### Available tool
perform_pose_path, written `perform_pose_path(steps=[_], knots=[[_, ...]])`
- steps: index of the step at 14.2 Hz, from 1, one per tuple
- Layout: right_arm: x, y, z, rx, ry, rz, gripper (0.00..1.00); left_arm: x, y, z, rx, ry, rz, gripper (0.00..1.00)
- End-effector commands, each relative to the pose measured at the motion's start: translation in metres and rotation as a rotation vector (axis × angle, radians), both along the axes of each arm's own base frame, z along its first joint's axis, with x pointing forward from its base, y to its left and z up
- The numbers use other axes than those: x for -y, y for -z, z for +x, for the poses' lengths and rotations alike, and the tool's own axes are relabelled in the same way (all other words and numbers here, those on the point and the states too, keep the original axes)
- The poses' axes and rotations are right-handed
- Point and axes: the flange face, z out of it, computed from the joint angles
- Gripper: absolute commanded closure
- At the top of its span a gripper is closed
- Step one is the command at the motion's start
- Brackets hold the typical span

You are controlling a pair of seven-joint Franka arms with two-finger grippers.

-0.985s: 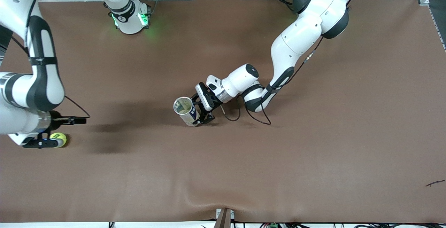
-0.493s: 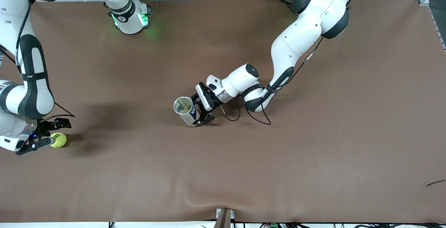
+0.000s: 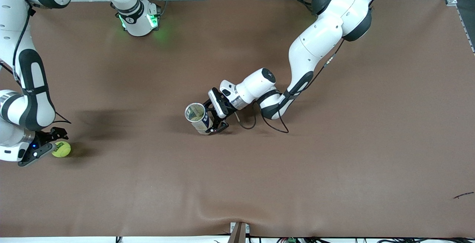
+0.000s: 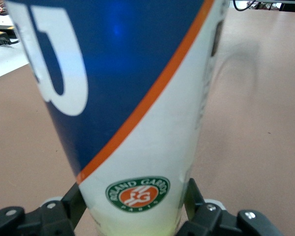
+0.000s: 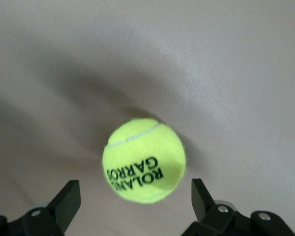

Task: Insert tennis ball vertically with right arm
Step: 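Lift the second ball and carry it over the can opening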

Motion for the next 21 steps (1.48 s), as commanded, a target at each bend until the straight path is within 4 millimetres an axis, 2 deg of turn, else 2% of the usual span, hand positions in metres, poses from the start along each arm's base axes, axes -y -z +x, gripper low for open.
perform_pose_path(steps=[1, 8, 9, 10, 13, 14, 17, 19, 21], knots=[[-0.001, 0.005, 0.010, 0.049, -0.065, -0.005, 0.00, 0.000, -0.010, 0.001, 0.024, 0.008, 0.003, 0.18], [-0.002, 0.018, 0.011, 0.053, -0.088, -0.005, 0.00, -0.001, -0.010, 0.002, 0.024, 0.006, 0.003, 0.18], [-0.006, 0.018, 0.012, 0.051, -0.094, -0.005, 0.09, -0.001, -0.010, 0.002, 0.025, 0.007, 0.003, 0.18], [-0.006, 0.019, 0.011, 0.048, -0.094, -0.004, 0.24, -0.001, -0.010, 0.002, 0.026, 0.008, 0.004, 0.18], [-0.006, 0.018, 0.012, 0.049, -0.092, -0.002, 0.58, -0.001, -0.009, 0.001, 0.025, 0.008, 0.004, 0.18], [-0.008, 0.017, 0.012, 0.049, -0.084, 0.004, 0.65, -0.001, -0.009, 0.001, 0.025, 0.008, 0.004, 0.18], [-0.030, 0.000, 0.014, 0.037, -0.019, 0.121, 0.65, -0.001, -0.010, 0.002, 0.026, 0.008, 0.004, 0.18], [-0.048, -0.022, 0.013, 0.006, 0.072, 0.212, 0.68, -0.001, -0.011, 0.002, 0.028, 0.008, 0.002, 0.18], [-0.072, -0.055, 0.014, -0.025, 0.149, 0.226, 0.68, -0.001, -0.010, 0.002, 0.026, 0.008, 0.004, 0.18]])
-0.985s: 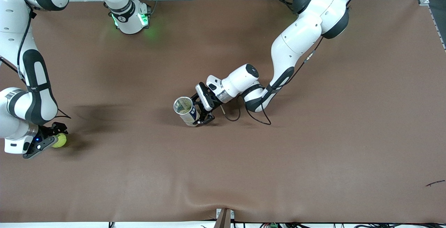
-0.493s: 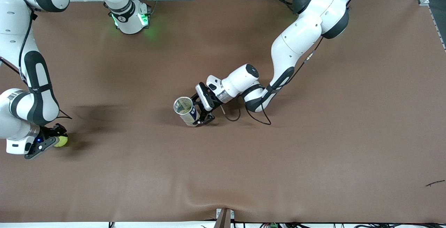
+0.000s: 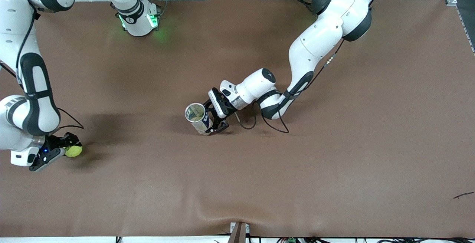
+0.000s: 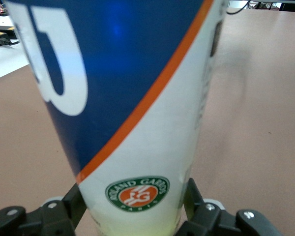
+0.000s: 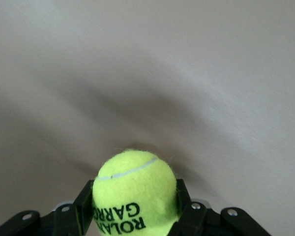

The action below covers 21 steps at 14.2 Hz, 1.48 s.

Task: Insert tennis ball vertically with right arm
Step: 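Lift the second ball and carry it over the can opening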

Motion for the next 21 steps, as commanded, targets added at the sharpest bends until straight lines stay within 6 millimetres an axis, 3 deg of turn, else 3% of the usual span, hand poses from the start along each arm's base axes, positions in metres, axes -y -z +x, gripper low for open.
perform_pose_path(steps=[1, 5, 8, 12, 14, 16, 18, 21], knots=[[-0.040, -0.063, -0.004, -0.064, 0.109, 0.043, 0.68, 0.000, -0.009, 0.000, 0.023, 0.009, 0.003, 0.18], [-0.132, -0.139, -0.009, -0.158, 0.312, 0.031, 0.67, 0.000, -0.011, 0.001, 0.024, 0.008, 0.000, 0.18], [-0.239, -0.177, -0.016, -0.200, 0.477, -0.006, 0.67, 0.000, -0.010, 0.001, 0.024, 0.008, 0.002, 0.18], [-0.372, -0.212, -0.046, -0.234, 0.703, -0.058, 0.67, 0.000, -0.011, 0.001, 0.025, 0.008, -0.001, 0.18], [-0.431, -0.217, -0.063, -0.243, 0.799, -0.077, 0.67, 0.000, -0.010, 0.001, 0.023, 0.008, 0.000, 0.18], [-0.481, -0.231, -0.077, -0.255, 0.932, -0.071, 0.67, -0.001, -0.010, 0.001, 0.023, 0.006, 0.000, 0.18], [-0.523, -0.228, -0.091, -0.273, 1.036, -0.083, 0.68, -0.001, -0.010, 0.001, 0.023, 0.006, 0.000, 0.18], [-0.544, -0.223, -0.093, -0.248, 1.092, -0.061, 0.68, -0.001, -0.010, 0.001, 0.025, 0.006, -0.003, 0.18]])
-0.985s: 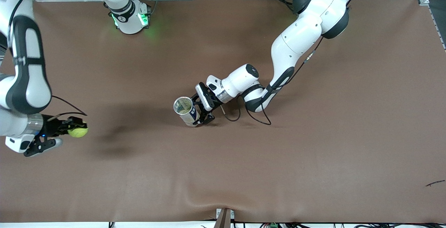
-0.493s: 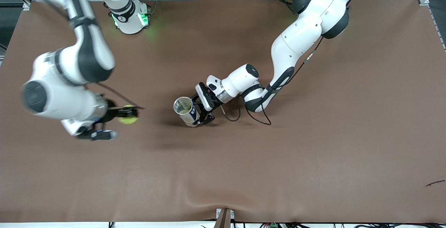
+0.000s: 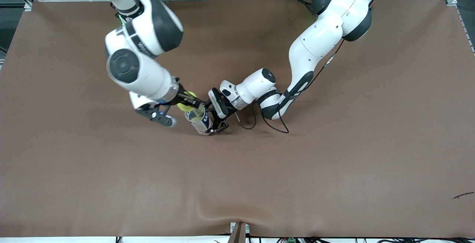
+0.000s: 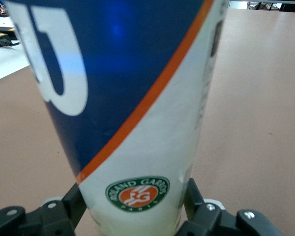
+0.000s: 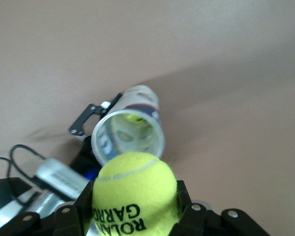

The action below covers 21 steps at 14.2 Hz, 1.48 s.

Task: Insert tennis ball vertically with right arm
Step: 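Release the ball into the can and withdraw the right gripper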

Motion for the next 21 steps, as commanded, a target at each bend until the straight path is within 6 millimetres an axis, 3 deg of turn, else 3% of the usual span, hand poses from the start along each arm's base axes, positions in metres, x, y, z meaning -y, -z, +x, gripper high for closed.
perform_pose_path(steps=[1, 3, 8, 9, 10, 17, 18, 21], knots=[[0.000, 0.007, 0.010, -0.005, 0.086, 0.001, 0.68, -0.001, -0.009, 0.000, 0.024, 0.008, -0.006, 0.18], [0.000, 0.026, 0.017, -0.006, 0.098, -0.008, 0.68, -0.001, -0.010, 0.000, 0.025, 0.008, -0.009, 0.18], [-0.002, 0.040, 0.024, 0.014, 0.114, 0.001, 0.67, 0.000, -0.010, -0.001, 0.025, 0.009, -0.009, 0.18], [-0.002, 0.040, 0.025, 0.017, 0.114, 0.003, 0.49, 0.000, -0.010, -0.001, 0.026, 0.011, -0.009, 0.18], [0.000, 0.040, 0.026, 0.017, 0.117, 0.003, 0.00, -0.001, -0.009, -0.001, 0.024, 0.009, -0.010, 0.17], [0.007, 0.037, 0.029, 0.022, 0.115, 0.002, 0.00, -0.001, -0.009, -0.001, 0.024, 0.008, -0.015, 0.15], [0.015, 0.035, 0.033, 0.026, 0.116, 0.001, 0.00, -0.001, -0.010, 0.000, 0.023, 0.006, -0.017, 0.03], [0.054, 0.035, 0.045, 0.028, 0.016, 0.008, 0.00, -0.002, -0.009, -0.001, 0.016, 0.003, -0.018, 0.00]])
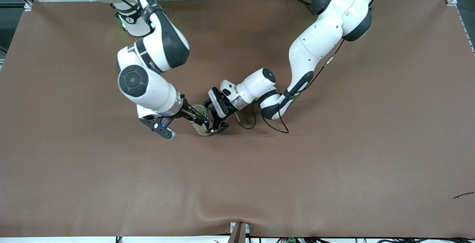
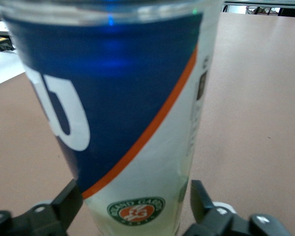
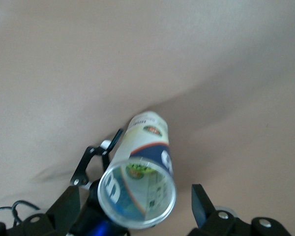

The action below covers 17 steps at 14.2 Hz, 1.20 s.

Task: Insert tennis ball vertically with right arm
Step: 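Release the ball into the can and withdraw the right gripper, then open the left gripper and draw it back from the can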

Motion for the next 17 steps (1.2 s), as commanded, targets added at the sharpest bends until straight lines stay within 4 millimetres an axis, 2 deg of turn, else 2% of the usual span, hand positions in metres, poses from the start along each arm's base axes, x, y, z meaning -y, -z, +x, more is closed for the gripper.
perform_pose_path(steps=[1, 3, 5, 7, 10, 13, 14, 15, 17], knots=[[0.045, -0.015, 0.012, -0.002, -0.123, 0.026, 0.00, -0.005, -0.006, 0.002, 0.004, -0.006, -0.004, 0.00], [0.085, -0.027, 0.016, -0.030, -0.205, 0.027, 0.00, -0.006, 0.003, -0.006, -0.051, -0.019, -0.007, 0.00], [0.133, -0.041, 0.012, -0.033, -0.283, 0.036, 0.00, -0.015, 0.012, -0.011, -0.081, -0.021, 0.012, 0.00], [0.173, -0.057, 0.003, -0.008, -0.374, 0.057, 0.00, -0.026, 0.019, -0.010, -0.092, -0.023, 0.031, 0.00], [0.224, -0.085, -0.026, 0.018, -0.469, 0.020, 0.00, -0.042, 0.027, -0.007, -0.120, -0.041, 0.045, 0.00], [0.285, -0.112, -0.042, 0.024, -0.475, -0.005, 0.00, -0.061, 0.014, -0.005, -0.156, -0.069, 0.065, 0.00], [0.302, -0.122, -0.043, 0.038, -0.451, -0.006, 0.00, -0.063, 0.013, -0.003, -0.168, -0.081, 0.060, 0.00], [0.310, -0.137, -0.046, 0.064, -0.444, -0.014, 0.00, -0.064, 0.014, -0.001, -0.176, -0.089, 0.064, 0.00], [0.327, -0.154, -0.054, 0.073, -0.542, -0.039, 0.00, -0.074, 0.011, 0.012, -0.186, -0.120, 0.075, 0.00]])
